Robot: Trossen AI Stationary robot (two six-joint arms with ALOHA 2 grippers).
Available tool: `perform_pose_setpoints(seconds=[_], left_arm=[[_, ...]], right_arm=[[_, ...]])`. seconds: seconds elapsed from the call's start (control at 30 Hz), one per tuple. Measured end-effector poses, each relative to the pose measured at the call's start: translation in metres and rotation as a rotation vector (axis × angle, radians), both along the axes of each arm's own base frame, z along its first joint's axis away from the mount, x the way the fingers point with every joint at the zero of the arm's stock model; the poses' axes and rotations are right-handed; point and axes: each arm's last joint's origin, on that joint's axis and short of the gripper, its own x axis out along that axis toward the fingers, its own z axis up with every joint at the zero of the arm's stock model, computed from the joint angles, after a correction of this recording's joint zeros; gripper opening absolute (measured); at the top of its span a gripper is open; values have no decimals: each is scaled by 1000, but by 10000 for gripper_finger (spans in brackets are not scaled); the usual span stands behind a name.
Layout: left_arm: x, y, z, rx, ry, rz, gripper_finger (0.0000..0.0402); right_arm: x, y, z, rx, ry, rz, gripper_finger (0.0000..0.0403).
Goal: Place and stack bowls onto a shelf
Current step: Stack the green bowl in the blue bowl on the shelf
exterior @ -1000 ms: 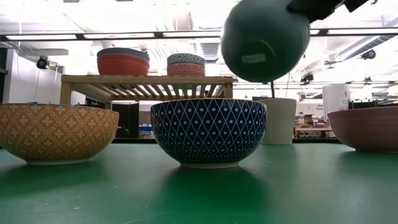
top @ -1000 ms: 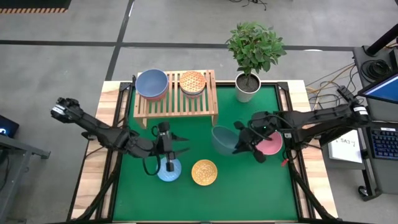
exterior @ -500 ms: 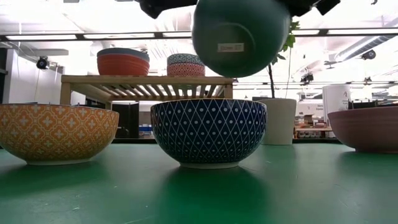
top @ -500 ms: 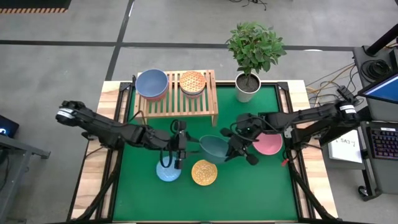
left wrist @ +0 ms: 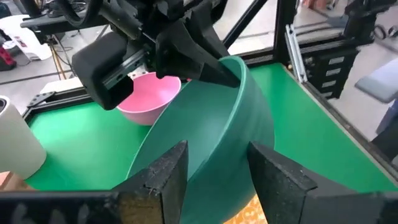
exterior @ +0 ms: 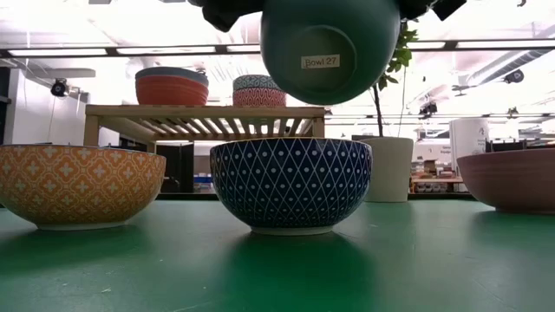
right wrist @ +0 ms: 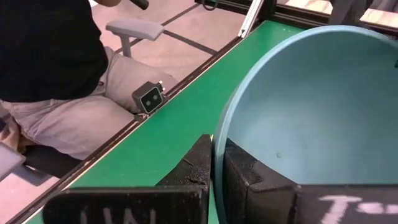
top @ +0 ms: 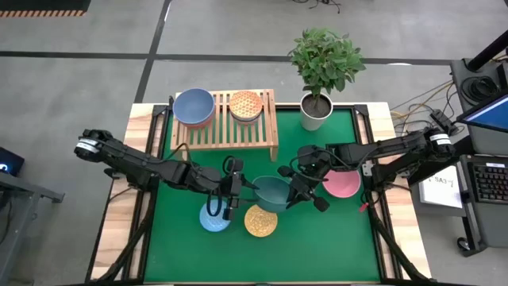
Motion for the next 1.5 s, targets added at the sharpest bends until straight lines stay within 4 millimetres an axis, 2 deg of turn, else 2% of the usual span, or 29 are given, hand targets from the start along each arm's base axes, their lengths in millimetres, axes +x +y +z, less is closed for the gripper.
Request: perform_pose_setpoints(seconds=[0.33,0.47,0.7,0.87,1.0,1.27,1.5], left_arm=[[2,-1,-3,-7,6,3,221],[4,-1,-7,13,18,-3,225],[8,-2,-13,53,33,-22,163],[8,-3,-13,72,33,-43,87],[7,-3,-14,68,38,-59,19],[8,-3,-13,58,32,-56,2],[0,-8,-12,73,74,-100,0]], right_arm=[[1,0,1,-19,-29,0,9],[1,-1,1,-23,-32,0,9],[1,-1,0,-26,-23,-8,9],[1,-2,-1,-45,-17,-28,11],[1,-2,0,-50,-23,-40,27],[4,-6,3,-58,-24,-152,103],[-5,-14,15,-45,-58,-175,158]])
